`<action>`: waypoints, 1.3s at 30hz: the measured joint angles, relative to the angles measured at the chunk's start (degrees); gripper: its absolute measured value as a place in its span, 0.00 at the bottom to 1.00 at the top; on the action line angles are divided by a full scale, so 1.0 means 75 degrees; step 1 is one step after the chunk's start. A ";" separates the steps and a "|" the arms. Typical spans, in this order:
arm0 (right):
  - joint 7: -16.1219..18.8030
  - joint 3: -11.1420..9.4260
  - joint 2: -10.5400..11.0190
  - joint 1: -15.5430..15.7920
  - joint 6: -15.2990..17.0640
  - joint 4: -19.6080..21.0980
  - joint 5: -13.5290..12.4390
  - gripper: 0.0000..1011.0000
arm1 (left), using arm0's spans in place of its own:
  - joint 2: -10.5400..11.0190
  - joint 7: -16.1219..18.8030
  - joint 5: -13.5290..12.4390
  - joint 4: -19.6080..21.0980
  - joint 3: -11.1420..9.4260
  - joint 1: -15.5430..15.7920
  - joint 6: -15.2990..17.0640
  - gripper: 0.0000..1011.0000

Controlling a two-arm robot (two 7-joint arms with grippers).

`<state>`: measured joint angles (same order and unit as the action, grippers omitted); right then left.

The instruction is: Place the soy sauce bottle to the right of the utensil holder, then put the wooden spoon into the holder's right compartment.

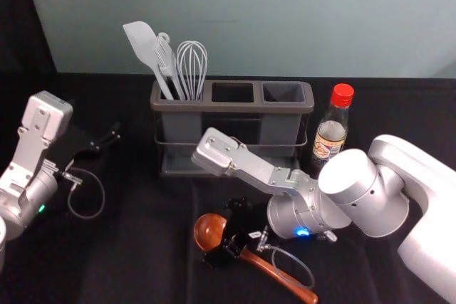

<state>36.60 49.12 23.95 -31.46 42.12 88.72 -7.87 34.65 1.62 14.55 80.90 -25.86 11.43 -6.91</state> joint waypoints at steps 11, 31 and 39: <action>0.0000 0.0006 0.0010 -0.0008 0.0008 0.0010 -0.0019 0.94 | 0.0000 0.0000 0.0000 0.0000 0.0000 0.0000 0.0000 0.99; 0.0000 0.0013 0.0019 -0.0012 0.0013 0.0017 -0.0030 0.83 | 0.0000 0.0000 0.0000 0.0000 0.0000 0.0000 0.0000 0.99; -0.0001 -0.0034 0.0069 0.0064 -0.0071 0.0121 0.0009 0.83 | 0.0000 0.0000 0.0000 0.0000 0.0000 0.0000 0.0000 0.99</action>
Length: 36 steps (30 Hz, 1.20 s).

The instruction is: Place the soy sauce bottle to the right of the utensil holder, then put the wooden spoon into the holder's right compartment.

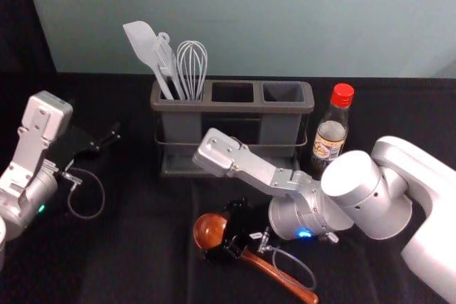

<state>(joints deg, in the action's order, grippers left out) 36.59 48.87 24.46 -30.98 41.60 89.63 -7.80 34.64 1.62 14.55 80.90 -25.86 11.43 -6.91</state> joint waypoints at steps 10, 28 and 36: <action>-0.0437 -0.0563 0.0220 0.0567 -0.0162 0.1006 0.0148 0.83 | 0.0000 0.0000 0.0000 0.0000 0.0000 0.0000 0.0000 0.99; -0.1588 -0.2321 0.0618 0.1881 -0.0962 0.3314 0.0224 0.83 | 0.0000 0.0000 0.0000 0.0000 0.0000 0.0000 0.0000 0.99; -0.1754 -0.2714 0.0621 0.1925 -0.0981 0.3796 0.0417 0.83 | 0.0000 0.0000 0.0000 0.0000 0.0000 0.0000 0.0000 0.99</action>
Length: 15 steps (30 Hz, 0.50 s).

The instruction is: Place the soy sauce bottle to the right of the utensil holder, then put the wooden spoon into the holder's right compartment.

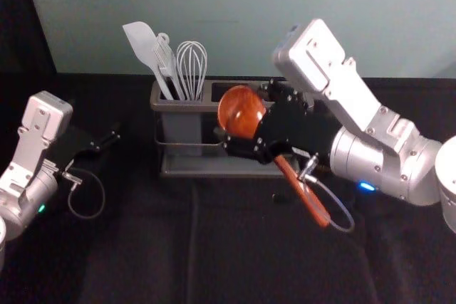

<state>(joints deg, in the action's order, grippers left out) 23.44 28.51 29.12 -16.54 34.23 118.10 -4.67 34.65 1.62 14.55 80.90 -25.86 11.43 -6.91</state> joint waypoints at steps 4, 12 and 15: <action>-0.0009 -0.0078 -0.0037 -0.0062 -0.0048 0.0107 0.0126 0.83 | 0.0000 0.0000 0.0000 0.0000 -0.0001 0.0000 0.0000 0.99; -0.0139 -0.0354 -0.0242 -0.0071 -0.0232 0.0269 0.0289 0.83 | 0.0000 0.0000 0.0000 0.0000 0.0000 0.0000 0.0000 0.99; -0.0175 -0.0459 -0.0313 -0.0072 -0.0288 0.0298 0.0335 0.83 | 0.0000 0.0000 0.0000 0.0000 0.0000 0.0000 0.0000 0.99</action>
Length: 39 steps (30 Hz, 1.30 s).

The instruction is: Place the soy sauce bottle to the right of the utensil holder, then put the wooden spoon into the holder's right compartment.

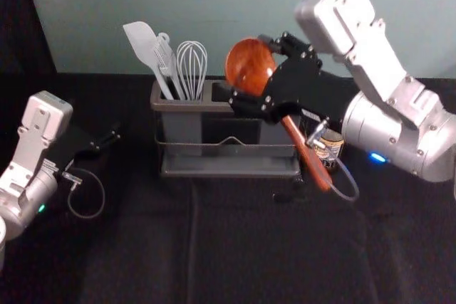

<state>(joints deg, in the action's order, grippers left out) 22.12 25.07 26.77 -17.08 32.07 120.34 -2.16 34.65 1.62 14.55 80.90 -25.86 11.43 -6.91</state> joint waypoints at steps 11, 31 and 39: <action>0.0006 -0.0449 -0.0204 -0.0109 0.0015 0.0067 0.0082 0.83 | 0.0000 0.0000 0.0000 0.0000 0.0000 0.0000 0.0000 0.99; 0.0285 -0.0939 -0.0415 -0.0531 -0.0184 -0.0367 -0.0079 0.83 | 0.0000 0.0000 0.0000 0.0000 0.0000 0.0001 0.0000 0.99; 0.0322 -0.0916 -0.0588 -0.0761 -0.0443 -0.0911 -0.0433 0.83 | 0.0000 0.0000 0.0000 0.0000 0.0000 0.0000 0.0000 0.99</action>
<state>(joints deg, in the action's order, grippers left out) 24.54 18.20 22.36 -22.79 28.75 113.51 -5.41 34.65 1.62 14.55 80.90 -25.86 11.43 -6.91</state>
